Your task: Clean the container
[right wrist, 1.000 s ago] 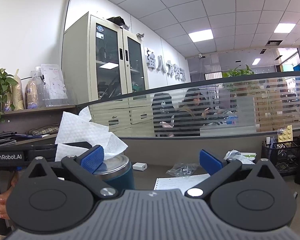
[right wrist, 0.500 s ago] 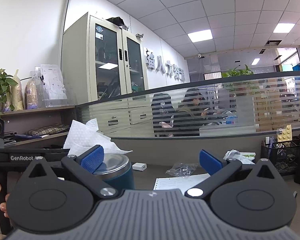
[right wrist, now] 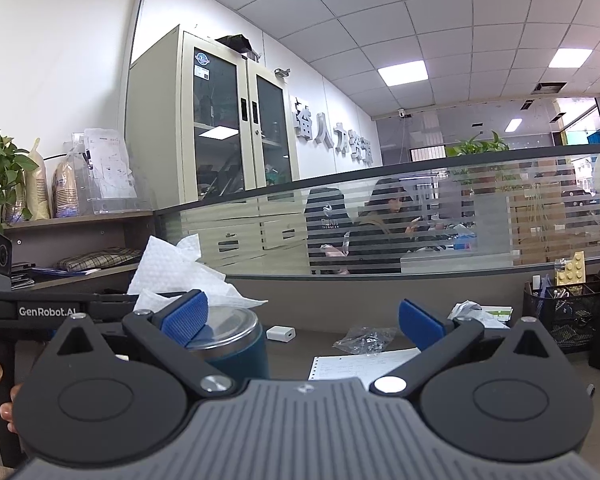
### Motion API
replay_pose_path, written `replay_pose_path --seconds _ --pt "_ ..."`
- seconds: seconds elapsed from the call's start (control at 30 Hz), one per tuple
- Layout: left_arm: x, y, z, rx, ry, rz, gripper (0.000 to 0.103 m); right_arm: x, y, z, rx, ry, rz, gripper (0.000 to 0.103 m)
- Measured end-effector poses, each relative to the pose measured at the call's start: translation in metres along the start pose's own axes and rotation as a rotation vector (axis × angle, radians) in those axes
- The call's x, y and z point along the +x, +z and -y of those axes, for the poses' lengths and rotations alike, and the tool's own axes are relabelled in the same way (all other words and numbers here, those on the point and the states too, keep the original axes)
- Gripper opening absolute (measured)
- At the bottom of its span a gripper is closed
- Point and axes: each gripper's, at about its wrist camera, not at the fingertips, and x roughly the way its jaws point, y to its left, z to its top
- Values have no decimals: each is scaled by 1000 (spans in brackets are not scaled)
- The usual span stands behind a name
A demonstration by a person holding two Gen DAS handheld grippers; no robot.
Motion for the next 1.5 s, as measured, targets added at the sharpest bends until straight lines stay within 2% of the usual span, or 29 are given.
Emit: replay_pose_path --seconds 0.27,0.43,0.63,0.77,0.93,1.3,1.5 --pt "-3 -1 -2 2 30 -8 13 -7 -3 5 6 -2 1 103" --pt "-5 4 13 37 -18 19 13 -6 -1 7 8 -5 -1 103" --pt "-4 2 18 68 6 24 14 -7 0 9 3 -9 0 103" --pt "-4 -2 17 95 66 18 13 -5 0 9 6 -6 -2 103" --pt "-6 -4 12 82 72 17 13 -8 -9 2 11 -5 -1 103" --pt "-8 -8 2 55 77 14 13 -5 -7 2 9 -13 -1 103" --pt "-2 -15 -2 38 96 -29 13 -3 -6 5 11 -19 1 103"
